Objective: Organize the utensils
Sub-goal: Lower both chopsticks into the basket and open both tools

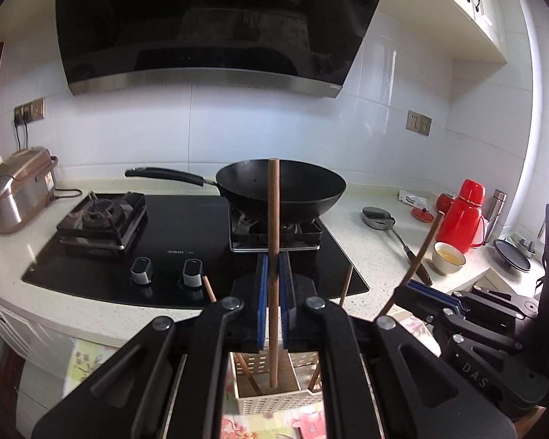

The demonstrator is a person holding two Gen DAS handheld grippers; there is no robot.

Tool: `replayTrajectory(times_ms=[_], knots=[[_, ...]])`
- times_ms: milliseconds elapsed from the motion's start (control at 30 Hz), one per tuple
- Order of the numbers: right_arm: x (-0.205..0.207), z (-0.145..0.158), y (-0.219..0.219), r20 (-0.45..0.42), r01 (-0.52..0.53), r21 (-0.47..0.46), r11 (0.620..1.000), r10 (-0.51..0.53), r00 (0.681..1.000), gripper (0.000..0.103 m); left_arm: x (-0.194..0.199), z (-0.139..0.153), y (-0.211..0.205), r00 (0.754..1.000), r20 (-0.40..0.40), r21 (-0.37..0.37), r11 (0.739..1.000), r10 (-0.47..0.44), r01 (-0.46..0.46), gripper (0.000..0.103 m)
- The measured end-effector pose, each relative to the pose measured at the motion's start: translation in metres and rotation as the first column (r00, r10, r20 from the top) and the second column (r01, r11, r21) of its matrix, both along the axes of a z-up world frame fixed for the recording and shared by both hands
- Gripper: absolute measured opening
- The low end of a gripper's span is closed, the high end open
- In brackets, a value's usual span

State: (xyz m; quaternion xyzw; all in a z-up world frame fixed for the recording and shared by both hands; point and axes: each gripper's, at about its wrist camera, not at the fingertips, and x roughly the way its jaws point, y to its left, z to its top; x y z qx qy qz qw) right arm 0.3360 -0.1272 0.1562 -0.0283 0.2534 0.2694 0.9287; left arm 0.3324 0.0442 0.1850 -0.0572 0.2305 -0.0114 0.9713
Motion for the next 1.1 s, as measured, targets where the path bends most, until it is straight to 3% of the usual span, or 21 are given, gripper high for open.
replayTrajectory(times_ms=[400,600,867,967,1033,1100], knots=[[0.019,-0.040,0.015,-0.085,-0.022,-0.042,0.999,0.018,0.996,0.006,0.021,-0.062,0.006,0.994,-0.112,-0.024,1.000,-0.013,0.011,0.006],[0.030,-0.062,0.024,-0.136,-0.036,-0.086,0.996,0.024,0.990,0.006,0.046,-0.095,0.014,0.970,-0.241,-0.066,0.998,-0.022,0.006,0.007],[0.030,-0.067,0.015,-0.128,-0.005,-0.078,0.997,-0.005,0.992,0.009,0.033,-0.098,0.024,0.975,-0.220,-0.070,0.998,-0.011,-0.004,0.008],[0.018,-0.073,0.002,-0.118,0.022,-0.066,0.998,-0.029,0.993,0.027,0.011,-0.096,0.029,0.981,-0.195,-0.073,0.997,0.011,-0.026,0.022],[0.003,-0.081,-0.011,-0.097,0.046,-0.058,0.997,-0.051,0.994,0.057,-0.010,-0.101,0.032,0.983,-0.179,-0.062,0.997,0.030,-0.042,0.036],[-0.012,-0.095,-0.022,-0.093,0.072,-0.055,0.996,-0.076,0.993,0.061,-0.031,-0.110,0.034,0.983,-0.174,-0.052,0.996,0.056,-0.066,0.040]])
